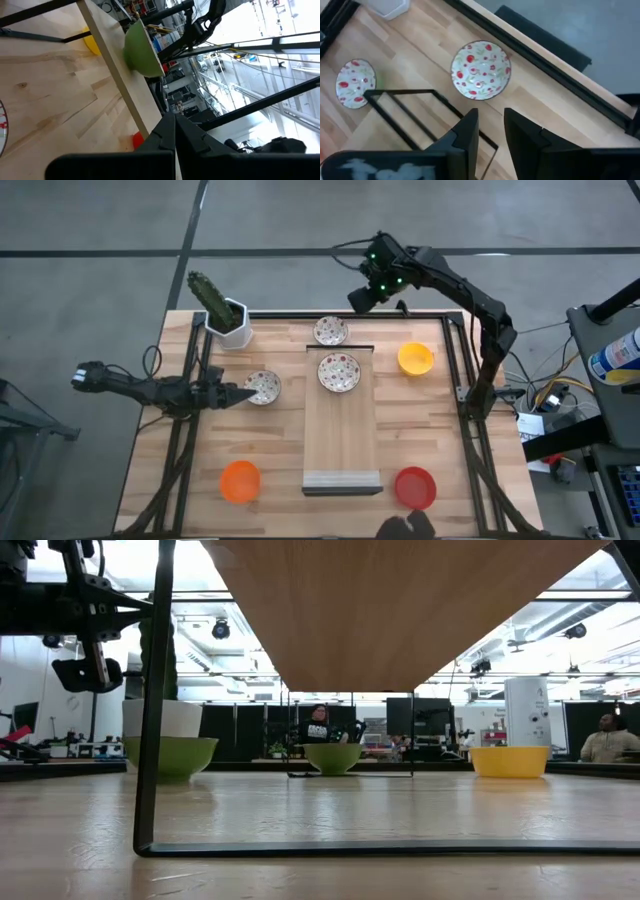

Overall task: Pick & Place Mini bowls
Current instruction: Stack the top white bowl on top of the white bowl on the shelf

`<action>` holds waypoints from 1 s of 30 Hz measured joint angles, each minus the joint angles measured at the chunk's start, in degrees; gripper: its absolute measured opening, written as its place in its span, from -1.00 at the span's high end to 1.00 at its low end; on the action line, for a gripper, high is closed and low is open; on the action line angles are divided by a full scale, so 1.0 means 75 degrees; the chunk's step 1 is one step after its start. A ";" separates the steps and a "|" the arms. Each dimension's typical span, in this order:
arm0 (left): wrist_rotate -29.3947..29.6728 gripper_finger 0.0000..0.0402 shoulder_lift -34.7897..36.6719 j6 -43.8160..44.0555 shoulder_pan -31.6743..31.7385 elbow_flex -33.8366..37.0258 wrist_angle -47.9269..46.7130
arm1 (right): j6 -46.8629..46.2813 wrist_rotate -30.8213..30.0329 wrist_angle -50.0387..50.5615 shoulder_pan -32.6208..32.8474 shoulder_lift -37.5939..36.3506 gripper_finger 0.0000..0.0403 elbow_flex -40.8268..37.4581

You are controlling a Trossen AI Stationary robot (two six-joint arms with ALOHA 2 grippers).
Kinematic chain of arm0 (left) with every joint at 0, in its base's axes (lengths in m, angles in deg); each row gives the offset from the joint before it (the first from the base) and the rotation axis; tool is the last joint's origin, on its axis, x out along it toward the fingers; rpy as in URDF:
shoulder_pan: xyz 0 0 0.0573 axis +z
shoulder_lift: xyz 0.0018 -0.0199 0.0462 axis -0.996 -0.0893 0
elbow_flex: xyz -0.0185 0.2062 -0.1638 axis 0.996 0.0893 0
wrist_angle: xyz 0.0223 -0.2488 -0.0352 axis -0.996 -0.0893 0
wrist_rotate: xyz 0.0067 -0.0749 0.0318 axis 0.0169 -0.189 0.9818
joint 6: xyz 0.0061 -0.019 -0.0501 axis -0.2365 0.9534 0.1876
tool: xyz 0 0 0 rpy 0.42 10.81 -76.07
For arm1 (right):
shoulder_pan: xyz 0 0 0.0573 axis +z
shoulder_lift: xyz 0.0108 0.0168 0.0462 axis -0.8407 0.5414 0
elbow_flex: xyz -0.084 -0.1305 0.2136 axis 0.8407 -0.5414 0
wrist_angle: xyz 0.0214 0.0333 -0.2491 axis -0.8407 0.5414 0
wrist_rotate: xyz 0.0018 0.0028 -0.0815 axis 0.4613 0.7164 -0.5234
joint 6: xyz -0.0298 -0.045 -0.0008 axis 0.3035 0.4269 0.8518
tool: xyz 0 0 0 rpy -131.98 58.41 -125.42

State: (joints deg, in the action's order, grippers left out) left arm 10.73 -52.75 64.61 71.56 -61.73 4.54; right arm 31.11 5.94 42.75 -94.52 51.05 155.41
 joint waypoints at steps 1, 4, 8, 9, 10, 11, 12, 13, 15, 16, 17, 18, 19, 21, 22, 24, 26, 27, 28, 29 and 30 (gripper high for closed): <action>0.0034 0.99 0.0000 0.0007 -0.0001 0.0000 0.0000 | 0.0019 0.0056 -0.0033 -0.0104 0.0000 0.52 -0.0115; 0.0075 0.99 0.0000 0.0035 0.0002 0.0000 0.0000 | 0.0176 0.0219 -0.0147 -0.0371 0.0003 0.45 -0.0534; 0.0085 0.99 0.0000 0.0282 -0.0001 0.0000 0.0000 | 0.0497 0.1089 -0.0352 -0.0710 0.0009 0.31 -0.1149; 0.0105 0.99 0.0000 0.0349 0.0000 0.0000 0.0000 | 0.0592 0.1366 -0.0519 -0.0778 0.0009 0.27 -0.1323; 0.0144 0.99 0.0000 0.0416 0.0000 0.0000 0.0000 | 0.0688 0.1631 -0.0687 -0.0856 0.0009 0.23 -0.1496; 0.0176 0.99 0.0000 0.0473 -0.0001 0.0000 0.0000 | 0.0793 0.1876 -0.0842 -0.0927 0.0009 0.19 -0.1668; 0.0208 0.99 0.0000 0.0540 -0.0001 0.0000 0.0000 | 0.0842 0.2069 -0.1009 -0.0994 0.0011 0.15 -0.1832; 0.0225 0.99 0.0000 0.0605 0.0001 0.0000 0.0000 | 0.0862 0.2246 -0.1234 -0.1053 0.0011 0.11 -0.2002; 0.0232 0.99 0.0000 0.0739 -0.0001 0.0000 0.0000 | 0.0876 0.2469 -0.1702 -0.1161 0.0012 0.05 -0.2308; 0.0232 0.99 0.0000 0.0815 0.0001 0.0000 0.0000 | 0.0874 0.2467 -0.1841 -0.1206 0.0011 0.04 -0.2444; 0.0235 0.99 0.0000 0.0871 0.0001 0.0000 0.0000 | 0.0903 0.2470 -0.1962 -0.1261 0.0012 0.02 -0.2565; 0.0234 0.99 0.0000 0.0916 0.0000 0.0000 0.0000 | 0.0953 0.2474 -0.2106 -0.1309 0.0012 0.01 -0.2688; 0.0235 0.99 0.0000 0.0968 0.0002 0.0000 0.0000 | 0.0995 0.2482 -0.2277 -0.1355 0.0010 0.01 -0.2821; 0.0235 0.99 0.0000 0.1058 0.0001 0.0000 0.0000 | 0.1012 0.2496 -0.2522 -0.1449 0.0011 0.00 -0.3070; 0.0235 0.99 0.0000 0.1098 -0.0001 0.0000 0.0000 | 0.1029 0.2496 -0.2529 -0.1491 0.0012 0.00 -0.3171; 0.0238 0.99 0.0000 0.1174 -0.0001 0.0000 0.0000 | 0.1271 0.2511 -0.2561 -0.1545 0.0012 0.00 -0.3363; 0.0295 0.99 0.0000 0.1236 0.0001 0.0000 0.0000 | 0.1540 0.2524 -0.2588 -0.1568 0.0009 0.00 -0.3576; 0.0340 0.99 0.0000 0.1247 0.0000 0.0000 0.0001 | 0.1598 0.2568 -0.2581 -0.1576 0.0009 0.00 -0.3681; 0.0412 0.99 0.0000 0.1267 -0.0001 0.0000 0.0001 | 0.1621 0.2634 -0.2628 -0.1592 0.0009 0.00 -0.3806; 0.0504 0.99 0.0000 0.1272 -0.0001 0.0000 0.0000 | 0.1623 0.2717 -0.2790 -0.1595 0.0009 0.00 -0.3953; 0.0572 0.99 0.0000 0.1280 0.0002 0.0000 0.0000 | 0.1612 0.2802 -0.3007 -0.1597 0.0009 0.00 -0.4089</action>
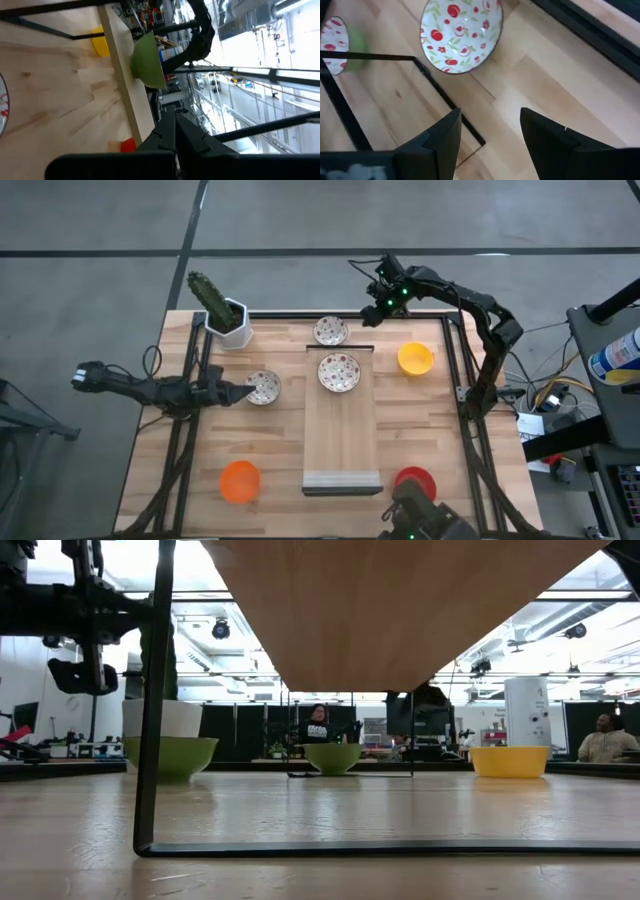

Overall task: Pick & Place Mini bowls
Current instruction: Stack the top white bowl on top of the white bowl on the shelf

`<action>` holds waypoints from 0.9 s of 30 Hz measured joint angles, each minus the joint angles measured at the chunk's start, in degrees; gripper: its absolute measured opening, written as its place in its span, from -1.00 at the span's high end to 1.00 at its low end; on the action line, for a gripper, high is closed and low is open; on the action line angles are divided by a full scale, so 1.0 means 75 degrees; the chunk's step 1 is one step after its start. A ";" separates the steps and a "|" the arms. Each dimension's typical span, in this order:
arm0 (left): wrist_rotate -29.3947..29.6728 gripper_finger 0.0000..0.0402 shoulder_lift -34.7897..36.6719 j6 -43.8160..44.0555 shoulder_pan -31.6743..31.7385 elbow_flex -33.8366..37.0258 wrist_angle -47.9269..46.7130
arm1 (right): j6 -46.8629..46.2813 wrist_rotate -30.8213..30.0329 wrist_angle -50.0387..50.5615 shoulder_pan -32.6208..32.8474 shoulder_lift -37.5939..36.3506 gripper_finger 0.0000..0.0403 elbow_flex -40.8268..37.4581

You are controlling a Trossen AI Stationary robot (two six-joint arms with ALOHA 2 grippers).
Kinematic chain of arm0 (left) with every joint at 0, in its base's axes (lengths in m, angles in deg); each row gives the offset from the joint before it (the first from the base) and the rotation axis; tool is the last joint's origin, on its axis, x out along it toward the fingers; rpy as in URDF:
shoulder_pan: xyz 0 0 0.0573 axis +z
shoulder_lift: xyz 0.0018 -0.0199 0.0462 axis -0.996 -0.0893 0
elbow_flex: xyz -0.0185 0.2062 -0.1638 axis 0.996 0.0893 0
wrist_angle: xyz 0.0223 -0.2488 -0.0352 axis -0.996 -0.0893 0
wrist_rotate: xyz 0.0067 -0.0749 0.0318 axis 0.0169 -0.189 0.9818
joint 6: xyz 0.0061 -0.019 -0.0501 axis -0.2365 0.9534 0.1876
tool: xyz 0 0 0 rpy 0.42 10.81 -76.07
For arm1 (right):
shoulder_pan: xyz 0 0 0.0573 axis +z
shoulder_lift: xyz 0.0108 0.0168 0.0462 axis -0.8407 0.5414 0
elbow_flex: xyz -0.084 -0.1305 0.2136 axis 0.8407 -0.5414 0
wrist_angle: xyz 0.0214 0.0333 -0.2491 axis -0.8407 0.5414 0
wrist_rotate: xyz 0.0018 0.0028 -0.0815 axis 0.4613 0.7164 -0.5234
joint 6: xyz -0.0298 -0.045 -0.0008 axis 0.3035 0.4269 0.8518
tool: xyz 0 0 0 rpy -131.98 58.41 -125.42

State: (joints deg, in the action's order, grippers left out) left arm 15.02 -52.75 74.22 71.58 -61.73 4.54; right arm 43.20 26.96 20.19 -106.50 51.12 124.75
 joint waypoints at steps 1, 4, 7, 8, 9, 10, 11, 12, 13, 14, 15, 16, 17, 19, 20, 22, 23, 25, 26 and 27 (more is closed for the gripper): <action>0.0095 0.99 0.0000 0.0003 -0.0001 0.0000 0.0001 | -0.0026 0.0065 -0.0194 -0.0003 0.0000 0.00 -0.0124; 0.0264 0.99 0.0000 0.0006 -0.0003 0.0000 0.0003 | -0.0054 0.0090 -0.0672 -0.0003 0.0000 0.00 -0.0388; 0.0304 0.99 0.0000 0.0060 -0.0001 0.0000 0.0001 | -0.0102 0.0094 -0.0972 -0.0006 0.0000 0.00 -0.0544; 0.0332 0.99 0.0000 0.0103 -0.0001 0.0000 0.0000 | -0.0132 0.0095 -0.1078 -0.0010 0.0000 0.00 -0.0596; 0.0382 0.99 0.0001 0.0140 -0.0002 0.0000 0.0000 | -0.0143 0.0096 -0.1192 -0.0012 0.0000 0.00 -0.0648; 0.0432 0.99 0.0000 0.0164 0.0000 0.0000 0.0000 | -0.0187 0.0097 -0.1274 -0.0009 0.0000 0.00 -0.0692; 0.0491 0.99 0.0000 0.0186 0.0000 0.0000 0.0003 | -0.0241 0.0105 -0.1349 -0.0009 0.0000 0.00 -0.0739; 0.0530 0.99 0.0000 0.0208 0.0000 0.0000 0.0000 | -0.0274 0.0110 -0.1436 -0.0009 0.0000 0.00 -0.0791; 0.0567 0.99 0.0000 0.0210 0.0000 0.0000 0.0000 | -0.0266 0.0111 -0.1547 -0.0007 0.0000 0.00 -0.0858; 0.0575 0.99 0.0000 0.0212 -0.0001 0.0000 0.0003 | -0.0267 0.0111 -0.1642 -0.0003 0.0000 0.00 -0.0925; 0.0579 0.99 0.0001 0.0232 -0.0003 0.0000 0.0001 | -0.0300 0.0119 -0.1754 -0.0003 0.0000 0.00 -0.1012; 0.0586 0.99 0.0000 0.0289 0.0000 0.0000 0.0003 | -0.0360 0.0168 -0.1847 -0.0003 0.0000 0.00 -0.1095; 0.0591 0.99 0.0000 0.0335 -0.0002 0.0000 0.0000 | -0.0400 0.0238 -0.1925 -0.0006 0.0000 0.00 -0.1188; 0.0596 0.99 0.0000 0.0369 0.0000 0.0000 0.0000 | -0.0437 0.0300 -0.2009 -0.0009 0.0000 0.00 -0.1349; 0.0598 0.99 0.0000 0.0391 -0.0002 0.0000 0.0003 | -0.0427 0.0308 -0.2007 -0.0009 0.0000 0.00 -0.1400; 0.0604 0.99 0.0000 0.0505 0.0000 0.0000 0.0005 | -0.0406 0.0391 -0.2119 -0.0009 0.0000 0.00 -0.1507; 0.0606 0.99 0.0000 0.0545 -0.0001 0.0000 0.0003 | -0.0419 0.0453 -0.2224 -0.0007 0.0000 0.00 -0.1562; 0.0634 0.99 0.0000 0.0557 -0.0003 0.0000 0.0003 | -0.0441 0.0497 -0.2462 -0.0003 0.0000 0.00 -0.1671; 0.0647 0.99 0.0002 0.0560 0.0000 0.0000 0.0003 | -0.0441 0.0506 -0.2566 -0.0003 0.0000 0.00 -0.1703; 0.0655 0.99 0.0000 0.0562 0.0000 0.0000 0.0003 | -0.0450 0.0510 -0.2643 -0.0003 0.0000 0.00 -0.1724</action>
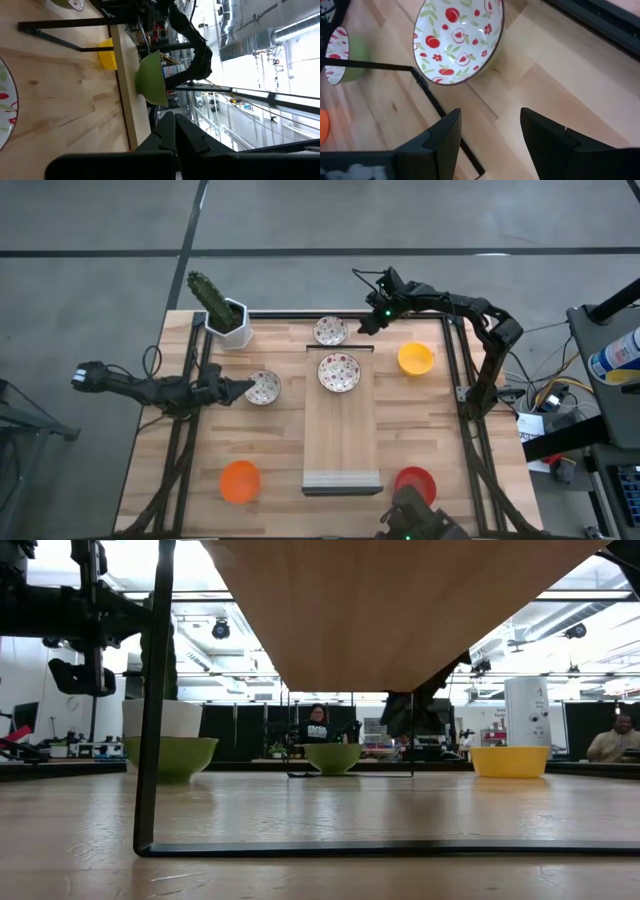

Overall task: Pick & Place Mini bowls
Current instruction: Stack the top white bowl on top of the white bowl on the shelf

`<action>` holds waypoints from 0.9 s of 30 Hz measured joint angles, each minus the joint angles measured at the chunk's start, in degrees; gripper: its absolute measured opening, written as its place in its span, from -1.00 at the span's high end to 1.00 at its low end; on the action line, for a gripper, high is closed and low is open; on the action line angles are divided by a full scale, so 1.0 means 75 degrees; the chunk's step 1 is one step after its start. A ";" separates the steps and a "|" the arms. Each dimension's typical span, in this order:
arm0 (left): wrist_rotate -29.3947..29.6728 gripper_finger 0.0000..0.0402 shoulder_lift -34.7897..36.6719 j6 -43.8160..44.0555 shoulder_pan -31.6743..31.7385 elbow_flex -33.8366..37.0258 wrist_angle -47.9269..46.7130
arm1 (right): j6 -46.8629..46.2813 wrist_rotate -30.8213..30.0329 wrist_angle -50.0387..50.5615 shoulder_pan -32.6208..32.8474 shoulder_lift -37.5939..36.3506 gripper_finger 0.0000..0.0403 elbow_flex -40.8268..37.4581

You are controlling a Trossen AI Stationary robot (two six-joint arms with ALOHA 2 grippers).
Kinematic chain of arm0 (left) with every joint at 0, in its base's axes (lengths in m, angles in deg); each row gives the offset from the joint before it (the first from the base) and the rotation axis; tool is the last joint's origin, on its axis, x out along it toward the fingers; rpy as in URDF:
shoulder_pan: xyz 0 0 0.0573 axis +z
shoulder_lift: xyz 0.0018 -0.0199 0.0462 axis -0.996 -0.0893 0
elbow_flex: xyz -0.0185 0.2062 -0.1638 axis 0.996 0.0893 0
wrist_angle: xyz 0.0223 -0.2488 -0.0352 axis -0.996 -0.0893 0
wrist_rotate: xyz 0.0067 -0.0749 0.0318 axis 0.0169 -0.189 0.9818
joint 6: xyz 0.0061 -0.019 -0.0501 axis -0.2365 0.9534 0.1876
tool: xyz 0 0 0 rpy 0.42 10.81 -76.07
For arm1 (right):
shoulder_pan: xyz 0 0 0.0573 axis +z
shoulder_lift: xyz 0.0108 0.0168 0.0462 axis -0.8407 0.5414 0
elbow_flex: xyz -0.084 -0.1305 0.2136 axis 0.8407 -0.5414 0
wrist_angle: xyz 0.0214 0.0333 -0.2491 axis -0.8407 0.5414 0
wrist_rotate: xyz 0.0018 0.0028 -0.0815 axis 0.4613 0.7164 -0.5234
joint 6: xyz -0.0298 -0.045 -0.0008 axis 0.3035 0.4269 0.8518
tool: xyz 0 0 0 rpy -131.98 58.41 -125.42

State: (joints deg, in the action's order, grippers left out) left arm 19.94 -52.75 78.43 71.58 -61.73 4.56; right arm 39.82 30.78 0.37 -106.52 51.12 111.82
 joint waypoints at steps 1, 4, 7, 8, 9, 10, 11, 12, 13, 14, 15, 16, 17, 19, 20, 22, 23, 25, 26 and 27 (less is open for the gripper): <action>-0.0002 0.99 0.0000 0.0003 -0.0001 0.0000 0.0000 | -0.0011 0.0000 -0.0073 0.0000 0.0000 0.00 -0.0027; -0.0002 0.99 0.0003 0.0009 -0.0003 0.0000 0.0000 | -0.0130 -0.0003 -0.0407 0.0000 0.0000 0.00 -0.0138; -0.0003 0.99 0.0000 0.0012 -0.0002 0.0000 0.0000 | -0.0269 0.0024 -0.0623 0.0008 0.0064 0.00 -0.0170; -0.0002 0.99 0.0001 0.0012 0.0000 0.0000 0.0000 | -0.0319 0.0117 -0.0668 0.0009 0.0121 0.00 -0.0169; -0.0002 0.99 0.0001 0.0012 -0.0002 0.0000 0.0000 | -0.0374 0.0179 -0.0691 0.0010 0.0201 0.00 -0.0169; -0.0002 0.99 0.0000 0.0012 -0.0001 0.0000 0.0000 | -0.0397 0.0229 -0.0755 0.0018 0.0281 0.00 -0.0172; 0.0004 0.99 0.0000 0.0013 -0.0001 0.0000 0.0000 | -0.0413 0.0262 -0.0839 0.0029 0.0362 0.00 -0.0175; 0.0028 0.99 0.0001 0.0015 -0.0003 0.0000 -0.0002 | -0.0419 0.0292 -0.0895 0.0044 0.0433 0.00 -0.0172; 0.0084 0.99 0.0001 0.0022 -0.0003 0.0000 0.0000 | -0.0487 0.0318 -0.0941 0.0046 0.0491 0.00 -0.0172; 0.0130 0.99 0.0000 0.0047 -0.0003 0.0000 0.0000 | -0.0578 0.0321 -0.0949 0.0052 0.0552 0.00 -0.0172; 0.0159 0.99 0.0000 0.0060 0.0000 0.0000 0.0000 | -0.0619 0.0336 -0.0969 0.0054 0.0619 0.00 -0.0172; 0.0196 0.99 0.0000 0.0067 0.0000 0.0000 0.0000 | -0.0656 0.0347 -0.1002 0.0058 0.0690 0.00 -0.0172; 0.0203 0.99 0.0001 0.0069 -0.0001 0.0000 -0.0001 | -0.0718 0.0353 -0.1031 0.0058 0.0745 0.00 -0.0172; 0.0208 0.99 0.0003 0.0071 0.0000 0.0000 0.0000 | -0.0794 0.0389 -0.1167 0.0074 0.0838 0.00 -0.0172; 0.0208 0.99 0.0000 0.0075 -0.0002 0.0000 0.0000 | -0.0812 0.0399 -0.1212 0.0087 0.0854 0.00 -0.0172; 0.0208 0.99 0.0003 0.0131 0.0000 0.0000 0.0000 | -0.0815 0.0400 -0.1268 0.0105 0.0868 0.00 -0.0172; 0.0208 0.99 0.0003 0.0162 -0.0002 0.0000 0.0000 | -0.0815 0.0401 -0.1314 0.0119 0.0868 0.00 -0.0172; 0.0205 0.99 0.0001 0.0183 -0.0002 0.0000 0.0000 | -0.0821 0.0401 -0.1331 0.0140 0.0828 0.00 -0.0172; 0.0208 0.99 0.0003 0.0186 -0.0002 0.0000 0.0000 | -0.0842 0.0403 -0.1359 0.0147 0.0811 0.00 -0.0172; 0.0208 0.99 0.0001 0.0187 -0.0002 0.0000 0.0000 | -0.0929 0.0407 -0.1440 0.0160 0.0800 0.00 -0.0172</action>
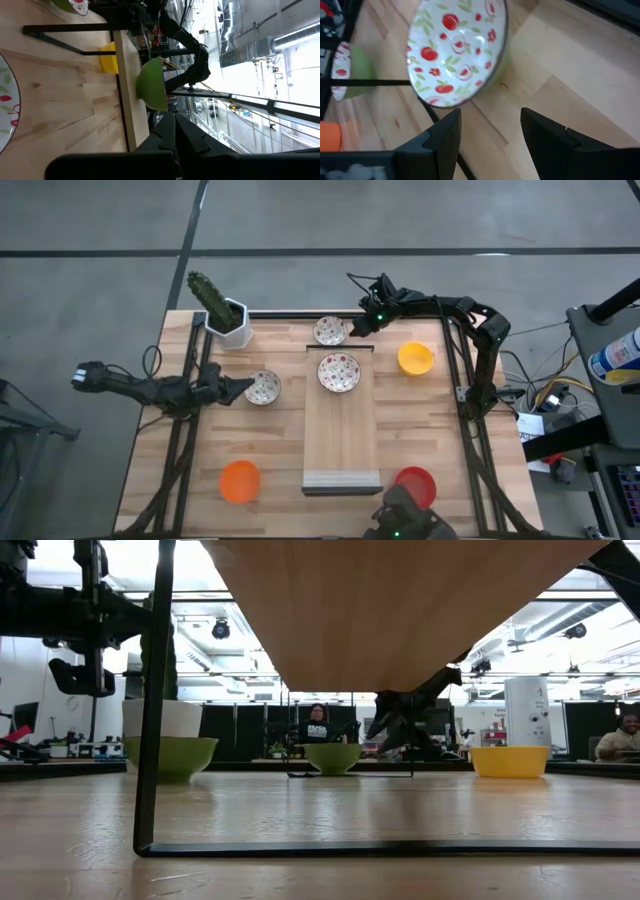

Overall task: Pick & Place Mini bowls
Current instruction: Stack the top white bowl on top of the white bowl on the shelf

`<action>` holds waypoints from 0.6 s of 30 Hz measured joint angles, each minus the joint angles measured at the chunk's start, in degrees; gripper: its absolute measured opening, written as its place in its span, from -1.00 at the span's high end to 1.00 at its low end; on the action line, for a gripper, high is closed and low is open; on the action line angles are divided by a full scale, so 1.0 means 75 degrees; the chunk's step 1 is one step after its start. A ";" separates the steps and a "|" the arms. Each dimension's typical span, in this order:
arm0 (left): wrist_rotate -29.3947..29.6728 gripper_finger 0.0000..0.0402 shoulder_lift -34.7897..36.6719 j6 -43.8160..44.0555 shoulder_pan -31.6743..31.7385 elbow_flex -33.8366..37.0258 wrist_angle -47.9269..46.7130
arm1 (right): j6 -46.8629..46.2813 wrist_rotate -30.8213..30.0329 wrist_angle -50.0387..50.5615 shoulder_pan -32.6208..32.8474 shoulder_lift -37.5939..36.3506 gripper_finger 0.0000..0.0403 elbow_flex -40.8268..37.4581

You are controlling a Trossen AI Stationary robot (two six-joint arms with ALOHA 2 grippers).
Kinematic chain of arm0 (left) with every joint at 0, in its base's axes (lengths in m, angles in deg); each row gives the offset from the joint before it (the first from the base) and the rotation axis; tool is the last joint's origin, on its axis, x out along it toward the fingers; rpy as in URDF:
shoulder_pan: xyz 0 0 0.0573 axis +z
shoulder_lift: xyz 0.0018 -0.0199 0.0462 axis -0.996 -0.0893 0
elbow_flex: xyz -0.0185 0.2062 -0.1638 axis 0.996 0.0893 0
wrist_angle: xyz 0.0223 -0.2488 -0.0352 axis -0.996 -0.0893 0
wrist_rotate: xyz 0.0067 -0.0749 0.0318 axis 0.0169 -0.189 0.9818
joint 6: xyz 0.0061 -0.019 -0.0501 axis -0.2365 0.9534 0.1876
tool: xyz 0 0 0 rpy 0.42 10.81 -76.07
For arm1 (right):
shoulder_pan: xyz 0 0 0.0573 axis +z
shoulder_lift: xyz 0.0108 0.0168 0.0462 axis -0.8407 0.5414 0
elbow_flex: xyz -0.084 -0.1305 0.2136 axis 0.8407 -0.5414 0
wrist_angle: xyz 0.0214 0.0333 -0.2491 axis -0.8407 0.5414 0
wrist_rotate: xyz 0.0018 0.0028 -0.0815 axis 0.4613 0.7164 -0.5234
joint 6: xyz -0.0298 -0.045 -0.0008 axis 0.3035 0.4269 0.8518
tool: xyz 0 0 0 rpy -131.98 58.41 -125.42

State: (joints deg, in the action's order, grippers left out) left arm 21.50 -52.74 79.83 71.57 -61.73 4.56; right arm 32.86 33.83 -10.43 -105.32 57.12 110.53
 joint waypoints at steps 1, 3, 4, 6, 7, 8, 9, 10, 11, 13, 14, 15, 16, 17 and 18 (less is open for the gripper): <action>-0.0002 0.99 0.0002 0.0001 0.0000 0.0000 0.0000 | -0.0099 0.0013 -0.0096 0.0004 -0.0001 0.00 0.0003; -0.0003 0.99 0.0002 0.0045 0.0000 0.0000 0.0000 | -0.0263 0.0092 -0.0347 0.0044 0.0019 0.00 0.0003; -0.0003 0.99 0.0001 0.0062 0.0000 0.0000 0.0000 | -0.0339 0.0107 -0.0496 0.0070 0.0039 0.00 0.0004; -0.0003 0.99 0.0002 0.0149 0.0002 0.0000 0.0000 | -0.0535 0.0105 -0.0585 0.0110 0.0050 0.00 0.0006; -0.0003 0.99 -0.0001 0.0184 -0.0001 0.0000 0.0000 | -0.0614 0.0102 -0.0652 0.0131 0.0055 0.00 0.0006; -0.0003 0.99 -0.0001 0.0206 0.0000 0.0000 -0.0003 | -0.0656 0.0101 -0.0722 0.0138 0.0064 0.00 0.0006; -0.0003 0.99 -0.0001 0.0210 0.0000 0.0000 0.0000 | -0.0685 0.0097 -0.0745 0.0140 0.0066 0.00 0.0006; -0.0003 0.99 0.0002 0.0210 -0.0001 0.0000 0.0000 | -0.0688 0.0052 -0.0755 0.0143 0.0066 0.00 0.0006; -0.0003 0.99 0.0001 0.0210 0.0001 0.0000 0.0000 | -0.0693 -0.0083 -0.0765 0.0149 0.0066 0.00 0.0006; -0.0003 0.99 0.0002 0.0210 -0.0001 0.0000 -0.0001 | -0.0696 -0.0325 -0.0765 0.0146 0.0066 0.00 0.0006; -0.0003 0.99 0.0002 0.0213 0.0000 0.0000 0.0000 | -0.0706 -0.0375 -0.0767 0.0143 0.0066 0.00 0.0006; -0.0003 0.99 0.0000 0.0213 0.0001 0.0000 -0.0001 | -0.0719 -0.0436 -0.0782 0.0143 0.0066 0.00 0.0006; -0.0003 0.99 0.0000 0.0213 0.0000 0.0000 -0.0001 | -0.0734 -0.0471 -0.0814 0.0143 0.0066 0.00 0.0006; -0.0003 0.99 -0.0001 0.0213 -0.0001 0.0000 0.0000 | -0.0748 -0.0471 -0.0835 0.0144 0.0066 0.00 0.0006; -0.0003 0.99 -0.0001 0.0216 0.0001 0.0000 0.0000 | -0.0787 -0.0471 -0.0832 0.0149 0.0066 0.00 0.0006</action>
State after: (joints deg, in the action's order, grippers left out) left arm 21.48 -52.75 81.45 71.57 -61.73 4.56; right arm 26.95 30.30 -16.67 -104.20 57.61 110.58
